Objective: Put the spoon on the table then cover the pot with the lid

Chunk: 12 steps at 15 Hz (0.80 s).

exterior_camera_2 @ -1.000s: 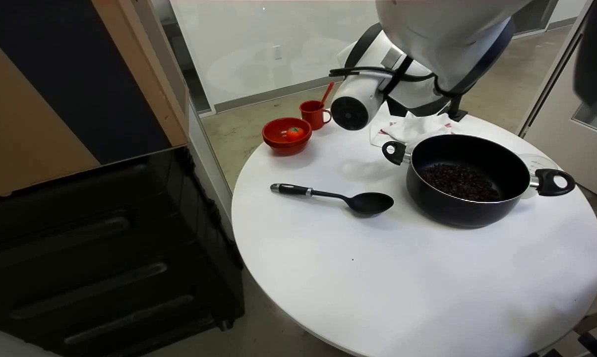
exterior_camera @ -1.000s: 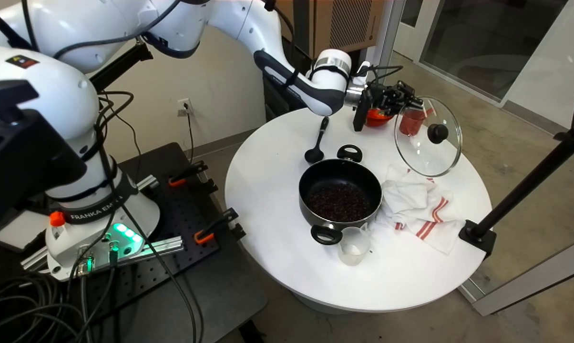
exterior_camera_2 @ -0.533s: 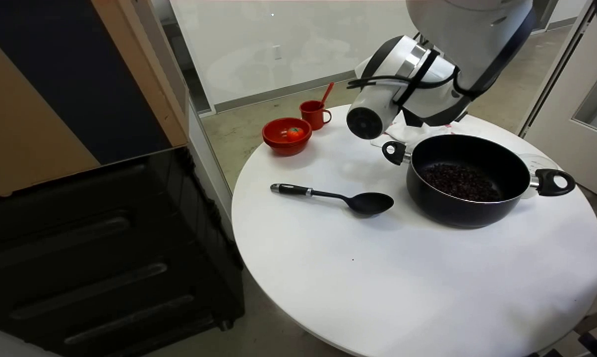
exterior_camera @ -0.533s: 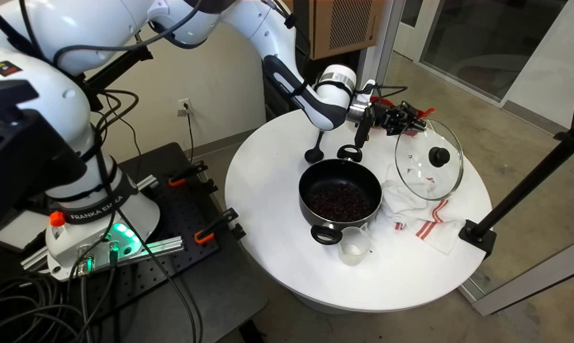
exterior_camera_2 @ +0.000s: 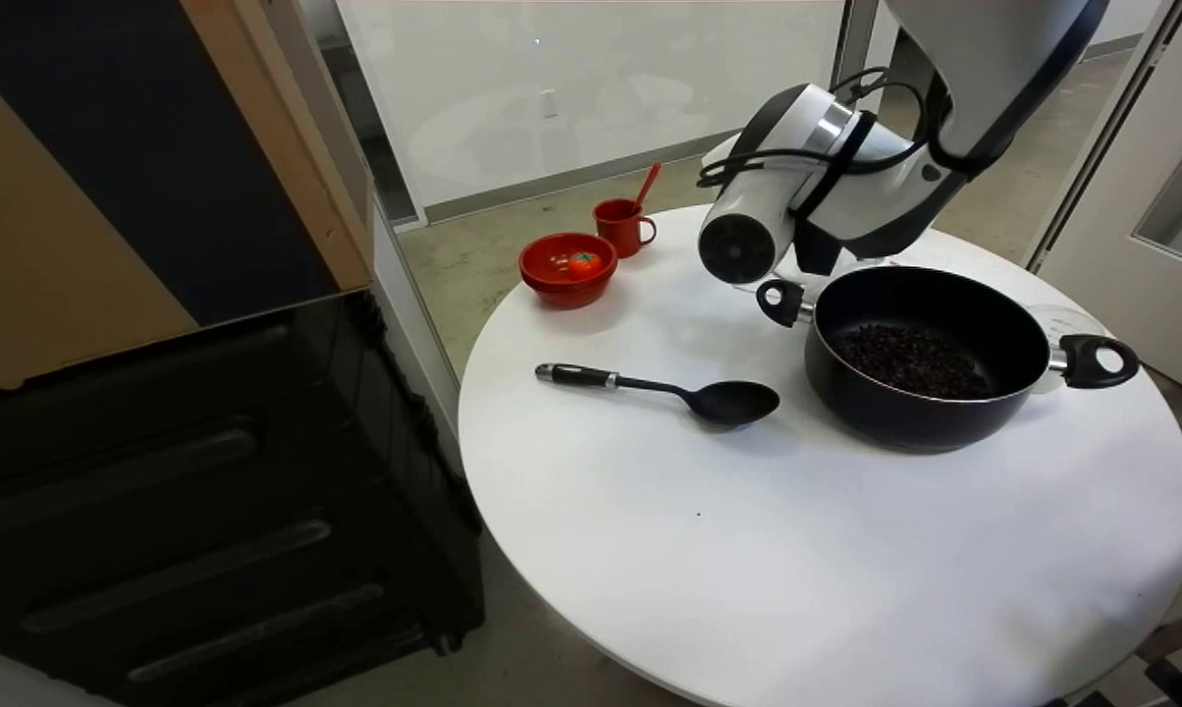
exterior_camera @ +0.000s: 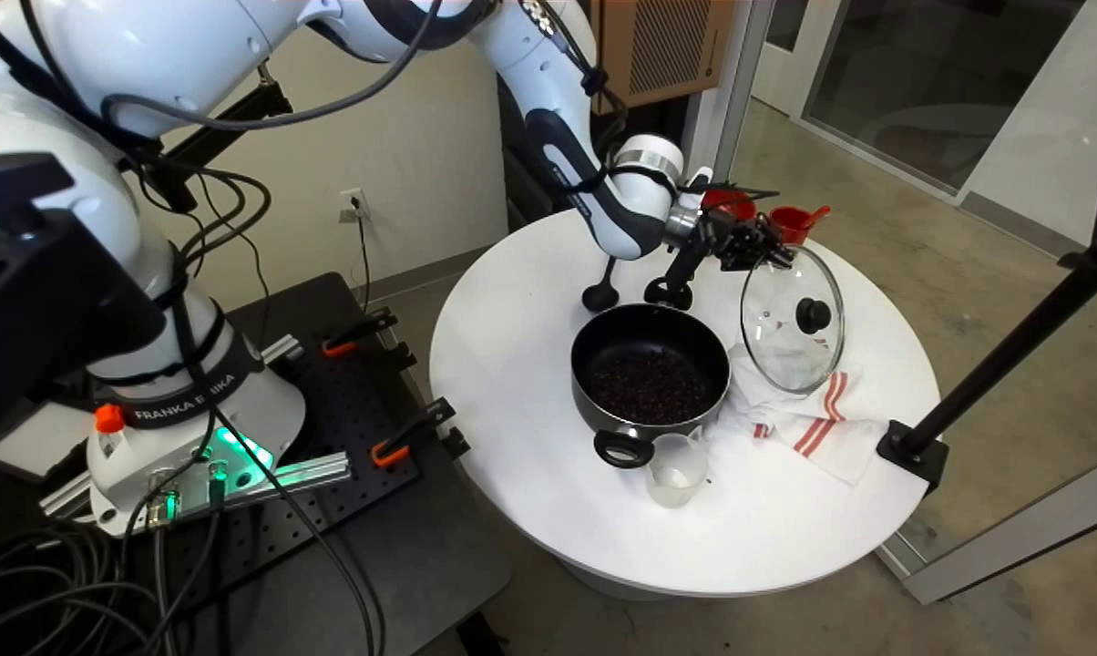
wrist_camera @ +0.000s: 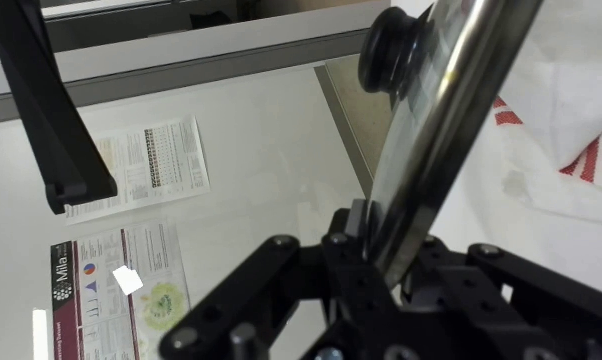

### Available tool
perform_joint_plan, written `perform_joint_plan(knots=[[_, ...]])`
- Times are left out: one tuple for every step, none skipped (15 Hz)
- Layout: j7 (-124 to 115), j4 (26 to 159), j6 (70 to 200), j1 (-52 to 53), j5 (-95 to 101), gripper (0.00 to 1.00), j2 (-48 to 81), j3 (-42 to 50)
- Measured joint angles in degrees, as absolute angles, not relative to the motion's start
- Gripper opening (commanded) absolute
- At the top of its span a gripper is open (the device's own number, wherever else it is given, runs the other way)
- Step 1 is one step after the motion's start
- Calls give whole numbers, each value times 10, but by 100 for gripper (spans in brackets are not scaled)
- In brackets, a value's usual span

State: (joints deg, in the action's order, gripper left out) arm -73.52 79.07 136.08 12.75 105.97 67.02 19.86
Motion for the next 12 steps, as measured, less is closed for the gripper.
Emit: perform_joint_plan(knots=[[-735, 791, 1361, 109, 1077, 3, 665, 178], [-735, 790, 1362, 92, 1093, 3, 660, 159], [-735, 790, 1368, 74, 1108, 3, 656, 141], [-735, 788, 1378, 57, 1123, 3, 651, 123], [-735, 787, 1393, 40, 1138, 3, 647, 107], [-735, 787, 1414, 22, 1150, 3, 643, 91], [-735, 787, 1440, 4, 1160, 3, 641, 75], [-730, 785, 1453, -11, 1168, 3, 640, 62], [-721, 784, 1458, -22, 1171, 3, 638, 52], [-710, 782, 1462, -32, 1171, 3, 637, 44], [-700, 780, 1465, -40, 1171, 3, 636, 36], [-689, 779, 1467, -47, 1171, 3, 636, 28]])
